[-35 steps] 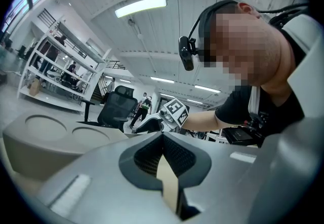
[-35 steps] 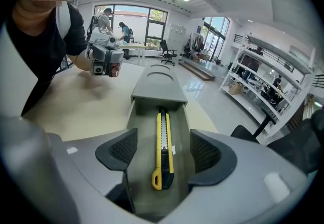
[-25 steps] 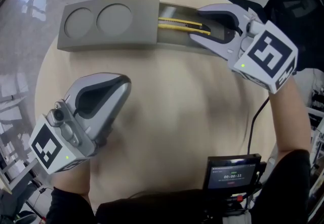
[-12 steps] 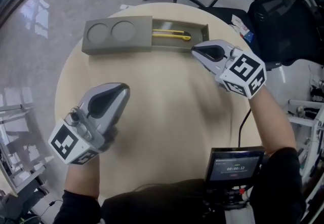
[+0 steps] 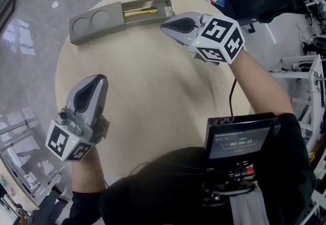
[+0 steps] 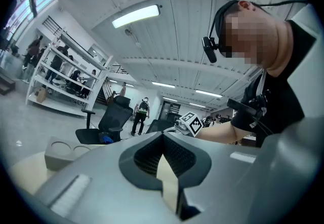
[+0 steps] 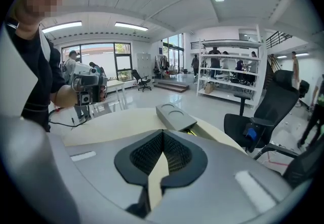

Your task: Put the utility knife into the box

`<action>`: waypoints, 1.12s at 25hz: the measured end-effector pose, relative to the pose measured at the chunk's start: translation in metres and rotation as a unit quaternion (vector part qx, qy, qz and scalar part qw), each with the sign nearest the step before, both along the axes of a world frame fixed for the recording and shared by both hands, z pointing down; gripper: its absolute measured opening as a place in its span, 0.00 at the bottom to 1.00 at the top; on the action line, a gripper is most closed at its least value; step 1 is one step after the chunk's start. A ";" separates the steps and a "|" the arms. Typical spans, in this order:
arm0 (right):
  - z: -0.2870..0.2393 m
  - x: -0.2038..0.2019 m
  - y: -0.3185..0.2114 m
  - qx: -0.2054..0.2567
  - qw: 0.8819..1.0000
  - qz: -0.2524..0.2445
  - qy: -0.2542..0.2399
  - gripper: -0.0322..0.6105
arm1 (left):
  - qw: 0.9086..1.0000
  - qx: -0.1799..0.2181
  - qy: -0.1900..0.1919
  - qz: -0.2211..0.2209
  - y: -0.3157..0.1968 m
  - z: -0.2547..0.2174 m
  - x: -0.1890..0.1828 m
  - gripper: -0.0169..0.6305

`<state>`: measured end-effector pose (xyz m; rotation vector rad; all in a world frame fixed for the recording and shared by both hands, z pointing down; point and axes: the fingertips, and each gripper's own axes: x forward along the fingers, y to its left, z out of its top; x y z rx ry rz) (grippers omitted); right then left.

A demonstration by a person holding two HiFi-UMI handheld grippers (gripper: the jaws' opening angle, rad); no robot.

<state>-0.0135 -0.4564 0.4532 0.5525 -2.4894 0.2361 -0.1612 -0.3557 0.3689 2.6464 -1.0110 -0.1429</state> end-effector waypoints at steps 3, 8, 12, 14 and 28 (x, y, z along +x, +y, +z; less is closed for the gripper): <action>-0.030 -0.007 0.027 0.006 1.000 0.006 -0.007 0.07 | 1.000 0.002 0.003 0.003 0.031 -0.022 -0.006 0.02; -0.075 -0.025 0.074 0.013 1.000 0.011 -0.022 0.07 | 1.000 0.008 0.009 -0.004 0.084 -0.055 -0.030 0.02; -0.109 -0.047 0.119 0.025 0.999 0.019 -0.028 0.07 | 0.999 0.009 0.050 -0.006 0.132 -0.088 -0.055 0.02; -0.125 -0.061 0.148 0.022 0.999 0.025 -0.034 0.07 | 0.998 0.004 0.056 -0.009 0.163 -0.099 -0.073 0.02; -0.210 -0.104 0.320 0.031 0.991 0.057 -0.116 0.07 | 0.999 0.011 0.045 -0.009 0.334 -0.148 -0.144 0.02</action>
